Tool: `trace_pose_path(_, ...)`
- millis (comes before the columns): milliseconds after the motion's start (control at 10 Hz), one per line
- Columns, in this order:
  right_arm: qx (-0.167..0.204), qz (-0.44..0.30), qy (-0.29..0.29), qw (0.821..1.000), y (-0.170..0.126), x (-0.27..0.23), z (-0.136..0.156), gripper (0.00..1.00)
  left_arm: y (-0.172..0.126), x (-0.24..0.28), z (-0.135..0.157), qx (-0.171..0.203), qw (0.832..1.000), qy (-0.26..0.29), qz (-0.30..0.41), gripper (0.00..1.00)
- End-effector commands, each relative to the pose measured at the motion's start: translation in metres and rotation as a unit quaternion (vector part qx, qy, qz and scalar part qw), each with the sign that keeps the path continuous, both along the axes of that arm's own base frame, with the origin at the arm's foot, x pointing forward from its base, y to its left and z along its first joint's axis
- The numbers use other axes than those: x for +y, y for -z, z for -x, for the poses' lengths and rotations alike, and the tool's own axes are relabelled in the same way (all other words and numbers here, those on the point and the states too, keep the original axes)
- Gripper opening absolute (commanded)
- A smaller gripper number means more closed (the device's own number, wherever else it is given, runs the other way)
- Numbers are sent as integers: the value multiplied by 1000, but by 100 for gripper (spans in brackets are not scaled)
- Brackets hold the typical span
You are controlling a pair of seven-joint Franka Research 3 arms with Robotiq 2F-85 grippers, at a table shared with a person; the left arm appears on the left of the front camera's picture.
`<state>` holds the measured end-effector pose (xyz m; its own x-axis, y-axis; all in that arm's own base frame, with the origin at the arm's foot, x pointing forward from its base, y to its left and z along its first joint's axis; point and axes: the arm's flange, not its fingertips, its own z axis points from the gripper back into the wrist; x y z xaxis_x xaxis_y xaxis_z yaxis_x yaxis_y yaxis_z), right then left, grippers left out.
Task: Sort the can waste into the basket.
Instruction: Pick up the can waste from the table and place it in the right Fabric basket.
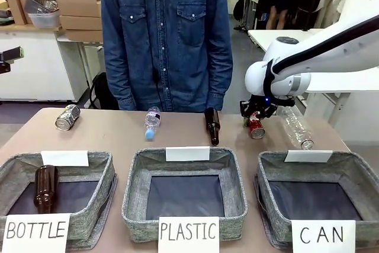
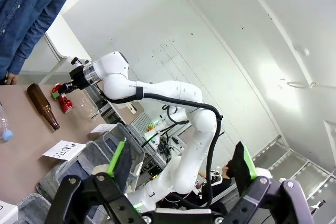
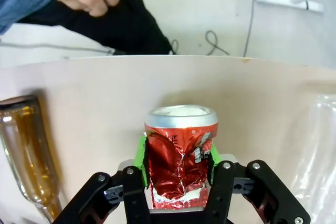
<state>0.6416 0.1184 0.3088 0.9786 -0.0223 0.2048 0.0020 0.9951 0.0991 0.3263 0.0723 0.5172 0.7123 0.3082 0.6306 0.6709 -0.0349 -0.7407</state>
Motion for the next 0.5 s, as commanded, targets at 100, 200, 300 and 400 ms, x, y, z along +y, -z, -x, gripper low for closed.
trace_pose_path(100, 0, 4, 6, 1000, -34, 2, 7, 34, -3, -1, 0, -15, 1000, -2, 9, 100)
trace_pose_path(200, 7, -20, -11, 1000, -66, 0, 20, 34, -3, -1, 0, -15, 1000, -2, 9, 100)
trace_pose_path(300, 30, -38, -31, 998, -106, -8, 41, 34, -3, -1, 0, -15, 1000, -2, 9, 100)
trace_pose_path(400, 58, -69, -40, 995, -136, -17, 59, 34, -3, -1, 0, -15, 1000, -2, 9, 100)
